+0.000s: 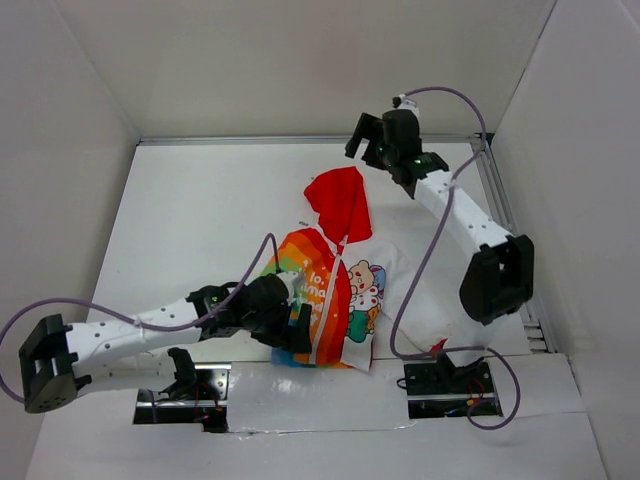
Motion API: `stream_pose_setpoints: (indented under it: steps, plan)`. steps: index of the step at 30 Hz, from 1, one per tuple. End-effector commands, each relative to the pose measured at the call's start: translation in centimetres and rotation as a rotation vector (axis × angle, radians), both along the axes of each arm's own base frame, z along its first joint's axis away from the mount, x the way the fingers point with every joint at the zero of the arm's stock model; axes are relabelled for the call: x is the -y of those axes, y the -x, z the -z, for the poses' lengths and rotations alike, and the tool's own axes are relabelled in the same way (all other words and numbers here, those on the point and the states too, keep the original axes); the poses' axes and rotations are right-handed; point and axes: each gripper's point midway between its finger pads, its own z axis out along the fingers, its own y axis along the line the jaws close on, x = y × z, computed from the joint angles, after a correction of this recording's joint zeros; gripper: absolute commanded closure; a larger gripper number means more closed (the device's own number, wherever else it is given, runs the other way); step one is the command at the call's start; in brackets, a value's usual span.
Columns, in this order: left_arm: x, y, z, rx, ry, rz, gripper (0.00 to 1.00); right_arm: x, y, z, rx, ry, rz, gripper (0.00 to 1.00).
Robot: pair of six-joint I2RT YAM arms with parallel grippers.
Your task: Zip up the jacket
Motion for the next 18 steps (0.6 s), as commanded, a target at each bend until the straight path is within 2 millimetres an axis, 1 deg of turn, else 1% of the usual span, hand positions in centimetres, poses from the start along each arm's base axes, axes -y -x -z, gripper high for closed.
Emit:
stream_pose_setpoints:
  steps: [1,2,3,4,5,6,7,8,9,10,11,12,13,14,15,16,17,18]
  plan:
    - [-0.9,-1.1,-3.5,0.064,0.016,-0.074,0.01,3.2,3.1,-7.7,0.151,-0.094,0.054,0.0]
    - [-0.9,-1.7,-4.8,0.085,0.034,-0.103,0.01,4.7,3.7,-6.5,0.115,-0.094,0.085,0.0]
    - [-1.7,-2.5,-5.3,0.11,0.014,-0.138,0.01,5.8,5.3,-8.3,0.144,-0.125,0.099,0.0]
    - [-1.6,-3.4,-6.8,0.13,0.037,-0.162,0.01,6.9,6.3,-6.3,0.1,-0.123,0.126,0.0]
    - [-2.2,-4.9,-7.5,0.145,0.033,-0.221,0.01,9.0,6.7,-6.2,0.113,-0.131,0.174,0.0]
    - [-2.6,-5.6,-7.6,0.149,0.017,-0.233,0.01,10.3,8.6,-7.9,0.162,-0.167,0.208,0.0]
    - [-3.2,-7.3,-8.7,0.165,0.021,-0.292,0.01,11.4,9.5,-5.7,0.134,-0.174,0.225,0.0]
    - [-3.6,-8.2,-8.7,0.166,0.003,-0.318,0.01,13.9,10.0,-5.6,0.145,-0.186,0.279,0.0]
    - [-3.9,-8.8,-9.3,0.175,-0.004,-0.336,0.01,15.3,11.6,-5.7,0.16,-0.193,0.302,0.0]
    - [-4.7,-10.1,-9.5,0.18,-0.01,-0.388,0.01,16.6,12.5,-4.9,0.125,-0.183,0.343,0.0]
    - [-5.1,-10.6,-9.8,0.176,-0.009,-0.412,0.01,18.3,13.3,-4.5,0.107,-0.167,0.395,0.0]
    - [-5.3,-11.2,-10.6,0.182,0.011,-0.436,0.01,20.4,14.4,-4.5,0.099,-0.15,0.46,0.0]
    - [-6.3,-12.5,-11.0,0.191,0.022,-0.491,0.01,21.1,15.5,-3.3,0.045,-0.129,0.488,0.0]
    - [-6.5,-12.8,-11.8,0.213,0.053,-0.487,0.01,21.8,16.5,-3.5,0.053,-0.113,0.513,0.0]
    - [-6.9,-13.4,-12.4,0.23,0.08,-0.504,0.01,22.3,17.3,-2.4,0.034,-0.11,0.54,0.0]
    - [-8.2,-14.6,-12.8,0.252,0.085,-0.557,0.01,22.4,17.8,-2.1,0.043,-0.105,0.543,0.0]
    - [-8.5,-14.3,-13.8,0.274,0.122,-0.541,0.01,22.5,18.7,-2.9,0.085,-0.105,0.552,0.0]
    - [-9.4,-14.8,-14.2,0.285,0.13,-0.579,0.01,22.8,19.2,-1.8,0.077,-0.105,0.57,0.0]
